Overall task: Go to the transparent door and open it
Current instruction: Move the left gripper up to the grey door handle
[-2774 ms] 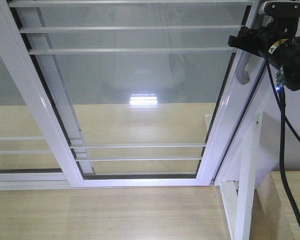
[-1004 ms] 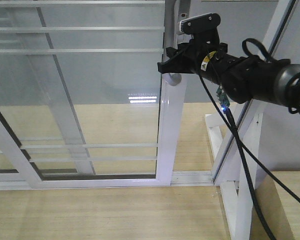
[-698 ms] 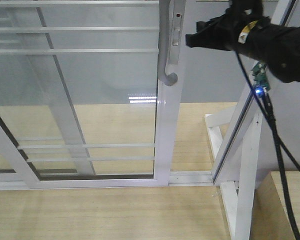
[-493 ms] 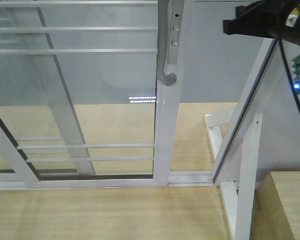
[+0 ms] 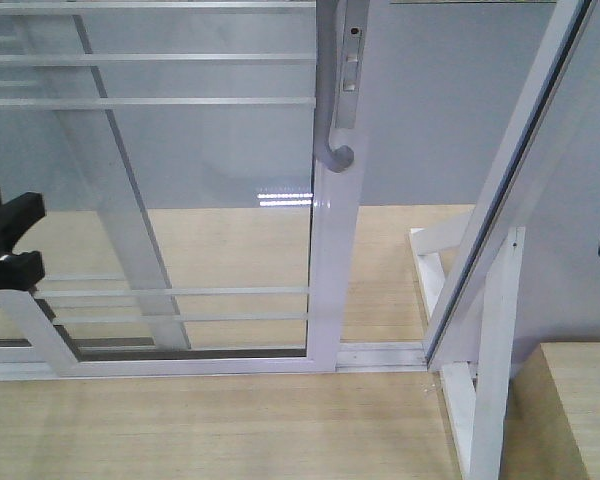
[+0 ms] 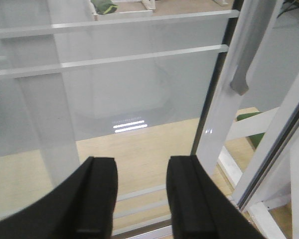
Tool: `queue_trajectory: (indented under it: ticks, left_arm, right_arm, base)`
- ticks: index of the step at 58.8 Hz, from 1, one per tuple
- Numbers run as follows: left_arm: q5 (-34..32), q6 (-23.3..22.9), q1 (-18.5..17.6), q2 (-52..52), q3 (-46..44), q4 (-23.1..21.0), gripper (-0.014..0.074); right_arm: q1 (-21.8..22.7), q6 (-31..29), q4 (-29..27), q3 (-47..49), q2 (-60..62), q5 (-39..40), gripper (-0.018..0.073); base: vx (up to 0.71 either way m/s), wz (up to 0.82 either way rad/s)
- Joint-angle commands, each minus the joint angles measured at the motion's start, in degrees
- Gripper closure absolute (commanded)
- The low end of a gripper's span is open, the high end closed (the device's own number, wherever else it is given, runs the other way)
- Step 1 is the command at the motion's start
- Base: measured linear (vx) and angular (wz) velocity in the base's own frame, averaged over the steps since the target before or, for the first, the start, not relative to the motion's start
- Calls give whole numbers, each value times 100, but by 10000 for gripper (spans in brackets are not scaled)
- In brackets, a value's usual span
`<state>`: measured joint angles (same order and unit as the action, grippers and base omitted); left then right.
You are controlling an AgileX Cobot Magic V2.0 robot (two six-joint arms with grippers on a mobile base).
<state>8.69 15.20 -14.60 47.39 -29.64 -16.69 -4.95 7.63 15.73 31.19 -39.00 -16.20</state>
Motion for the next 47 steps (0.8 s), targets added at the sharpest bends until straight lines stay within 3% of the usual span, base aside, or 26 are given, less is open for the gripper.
queue_trajectory:
  ticks: [1, 12, 20, 30, 36, 47]
  left_arm:
    - [-1090, 440, -300, 410, -175, -462, 193]
    - [-2653, 565, -1080, 1527, -230, -482, 193]
    - [-3189, 564, -1572, 2464, -734, -470, 193]
    - [-3957, 519, -1773, 3614, -1704, -470, 193]
    - [-4041, 482, -1805, 4202, -2362, -438, 193]
    - [-3914, -343, -1805, 5027, -3547, 138, 193]
  right_arm:
    - [21, 33, 62, -86, 353, 373, 298]
    - [21, 33, 20, -243, 690, 281, 298]
    - [21, 33, -85, -243, 666, 281, 298]
    - [21, 33, -85, -243, 666, 275, 298]
    - [21, 33, -81, -243, 666, 276, 298]
    - [21, 33, -80, -243, 666, 195, 298]
  base:
    - [0, 0]
    - [0, 0]
    - [0, 0]
    - [0, 0]
    - [0, 0]
    - [0, 0]
